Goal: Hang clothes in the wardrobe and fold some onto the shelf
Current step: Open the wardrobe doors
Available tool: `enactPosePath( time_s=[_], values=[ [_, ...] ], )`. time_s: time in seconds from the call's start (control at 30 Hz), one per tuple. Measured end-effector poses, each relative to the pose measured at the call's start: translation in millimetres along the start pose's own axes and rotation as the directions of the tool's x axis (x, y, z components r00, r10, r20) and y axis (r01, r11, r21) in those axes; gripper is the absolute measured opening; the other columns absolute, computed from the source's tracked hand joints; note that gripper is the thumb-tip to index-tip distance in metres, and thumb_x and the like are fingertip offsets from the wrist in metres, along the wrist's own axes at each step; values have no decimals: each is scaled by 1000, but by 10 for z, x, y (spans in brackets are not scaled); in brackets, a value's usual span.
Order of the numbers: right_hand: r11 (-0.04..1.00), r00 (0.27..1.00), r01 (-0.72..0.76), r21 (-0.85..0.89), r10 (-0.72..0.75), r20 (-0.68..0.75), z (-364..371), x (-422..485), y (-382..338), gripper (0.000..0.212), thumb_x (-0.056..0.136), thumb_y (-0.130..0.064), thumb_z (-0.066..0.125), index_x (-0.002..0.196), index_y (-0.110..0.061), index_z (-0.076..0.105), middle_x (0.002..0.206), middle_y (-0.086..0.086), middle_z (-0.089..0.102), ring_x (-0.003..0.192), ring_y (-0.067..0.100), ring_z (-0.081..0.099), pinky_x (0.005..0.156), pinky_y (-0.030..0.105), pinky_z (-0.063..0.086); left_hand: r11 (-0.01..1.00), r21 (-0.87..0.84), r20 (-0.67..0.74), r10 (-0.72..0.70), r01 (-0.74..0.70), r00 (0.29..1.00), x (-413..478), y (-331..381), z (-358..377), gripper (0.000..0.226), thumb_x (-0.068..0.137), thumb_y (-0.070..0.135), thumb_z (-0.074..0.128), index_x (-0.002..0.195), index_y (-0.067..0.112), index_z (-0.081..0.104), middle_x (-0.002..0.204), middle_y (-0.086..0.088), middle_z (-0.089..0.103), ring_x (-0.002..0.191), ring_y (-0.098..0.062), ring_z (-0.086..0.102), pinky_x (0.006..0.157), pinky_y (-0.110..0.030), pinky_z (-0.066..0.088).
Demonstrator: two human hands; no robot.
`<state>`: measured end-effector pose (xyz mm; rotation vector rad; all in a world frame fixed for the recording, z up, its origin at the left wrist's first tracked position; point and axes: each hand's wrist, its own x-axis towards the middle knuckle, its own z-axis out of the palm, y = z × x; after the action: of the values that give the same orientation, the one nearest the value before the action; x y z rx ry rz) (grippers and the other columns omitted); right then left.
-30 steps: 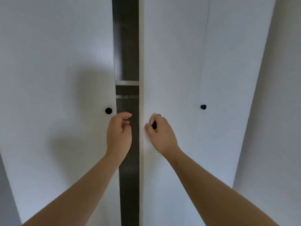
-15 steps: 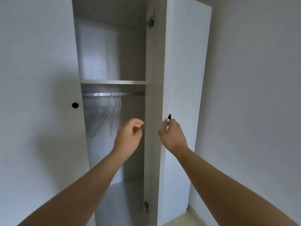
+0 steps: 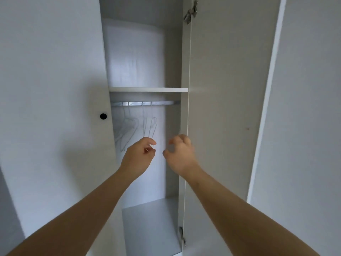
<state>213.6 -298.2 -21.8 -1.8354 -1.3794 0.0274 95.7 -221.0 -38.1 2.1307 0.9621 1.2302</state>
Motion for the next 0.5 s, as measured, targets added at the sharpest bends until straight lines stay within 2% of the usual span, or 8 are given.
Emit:
enactPosePath(
  time_s=[0.1,0.23,0.37,0.5],
  values=[
    [1000,999,3,19,-4,51,277,188,-112,34,89,-25,52,122,-16,51,143,2,30,123,24,41,100,38,42,994,99,-14,-38,39,999,134,-232,-220,17,87,14,54,90,31,54,66,10,54,58,-5,51,53,-12,37],
    [998,993,32,45,-37,108,642,567,-335,33,89,-23,52,120,-14,52,140,3,33,115,26,49,97,41,45,978,193,-79,-68,82,995,495,-605,-584,15,86,13,54,94,25,57,71,8,54,65,-10,52,61,-20,38],
    [995,986,55,89,-68,152,991,1026,-627,31,90,-25,51,118,-13,53,133,4,38,109,26,51,95,42,46,945,316,-148,-39,85,988,1000,-958,-925,19,87,13,54,104,17,61,91,4,52,82,-16,54,74,-23,36],
    [993,984,58,105,-75,159,1324,1395,-802,30,91,-26,50,118,-13,53,135,2,37,107,25,52,91,37,47,905,423,-182,36,45,983,1403,-1268,-1123,29,87,9,52,115,12,59,120,-3,50,91,-24,57,81,-30,44]
  ],
)
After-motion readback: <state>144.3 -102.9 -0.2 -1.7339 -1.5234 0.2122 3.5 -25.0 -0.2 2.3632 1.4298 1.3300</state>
